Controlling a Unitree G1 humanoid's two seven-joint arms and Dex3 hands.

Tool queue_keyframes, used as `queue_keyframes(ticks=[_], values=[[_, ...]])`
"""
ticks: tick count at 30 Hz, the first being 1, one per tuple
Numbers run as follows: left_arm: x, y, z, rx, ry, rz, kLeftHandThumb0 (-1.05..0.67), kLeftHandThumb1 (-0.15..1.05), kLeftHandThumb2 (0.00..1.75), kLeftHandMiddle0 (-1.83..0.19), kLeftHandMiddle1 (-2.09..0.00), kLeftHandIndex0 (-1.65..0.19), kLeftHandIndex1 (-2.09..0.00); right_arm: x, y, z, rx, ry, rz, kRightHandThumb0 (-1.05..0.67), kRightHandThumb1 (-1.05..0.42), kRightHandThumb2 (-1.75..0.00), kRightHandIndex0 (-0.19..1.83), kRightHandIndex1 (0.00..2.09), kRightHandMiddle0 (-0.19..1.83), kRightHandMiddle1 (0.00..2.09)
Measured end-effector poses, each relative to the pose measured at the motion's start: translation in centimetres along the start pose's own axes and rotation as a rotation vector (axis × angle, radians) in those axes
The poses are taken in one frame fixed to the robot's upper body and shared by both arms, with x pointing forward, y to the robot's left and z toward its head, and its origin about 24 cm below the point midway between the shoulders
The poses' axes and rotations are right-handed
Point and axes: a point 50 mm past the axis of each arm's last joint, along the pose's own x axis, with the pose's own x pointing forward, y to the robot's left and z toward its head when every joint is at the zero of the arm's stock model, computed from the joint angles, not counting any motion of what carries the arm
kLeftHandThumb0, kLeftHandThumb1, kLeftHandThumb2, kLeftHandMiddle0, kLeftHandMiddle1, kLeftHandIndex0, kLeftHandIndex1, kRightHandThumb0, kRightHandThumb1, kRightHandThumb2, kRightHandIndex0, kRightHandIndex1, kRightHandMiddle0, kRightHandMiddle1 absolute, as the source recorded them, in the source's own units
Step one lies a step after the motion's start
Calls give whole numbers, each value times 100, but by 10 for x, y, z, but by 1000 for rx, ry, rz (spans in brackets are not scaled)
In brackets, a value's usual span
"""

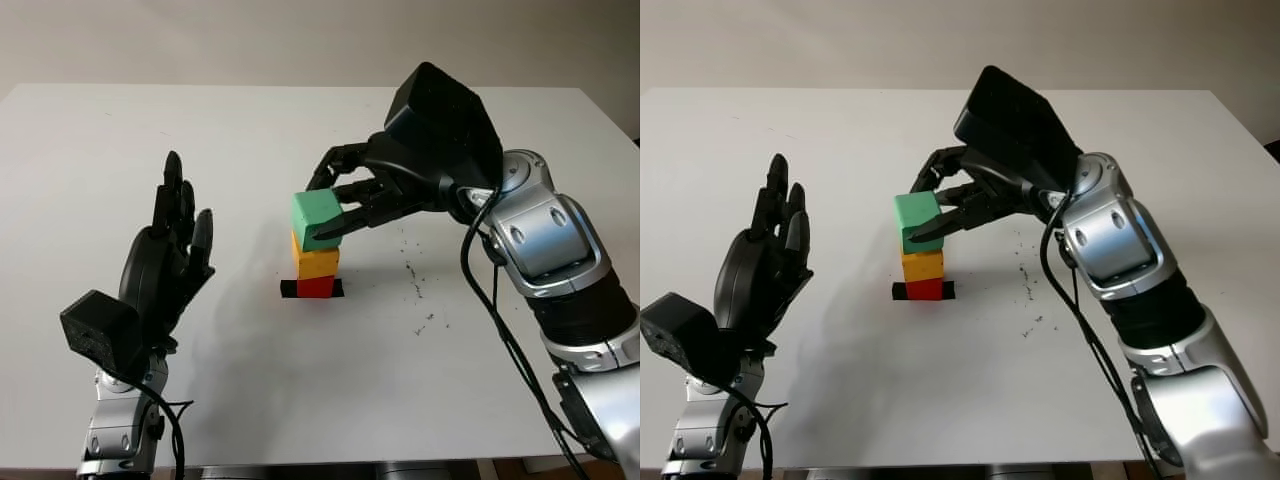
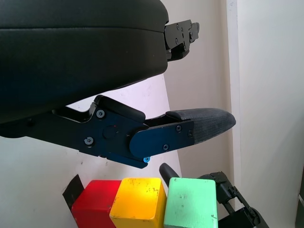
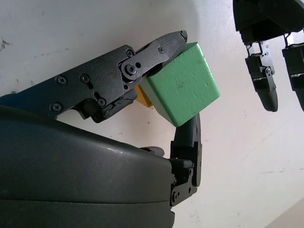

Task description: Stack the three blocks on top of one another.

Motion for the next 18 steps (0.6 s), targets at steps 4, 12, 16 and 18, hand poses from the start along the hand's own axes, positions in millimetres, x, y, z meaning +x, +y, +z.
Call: queue_keyframes(ticks=[4,12,16,18], values=[[-1,0,0,0,3,2,-72,105,58,19,-4,19,-1,1,1,0,-9,-11,0,-48,-101,-6,28,4,25,168],[-1,0,-1,-1,6,3,-72,105,59,19,-5,19,-3,4,4,-4,-13,-19,5,-49,-101,-5,27,4,24,169],[-1,0,-1,-1,6,3,-72,105,59,19,-4,19,-3,4,5,-4,-28,-34,3,-49,-101,-5,27,5,24,168],[-1,0,-1,-1,6,3,-72,105,58,19,-4,19,-2,4,5,-4,-30,-36,1,-49,-101,-5,27,4,24,167]])
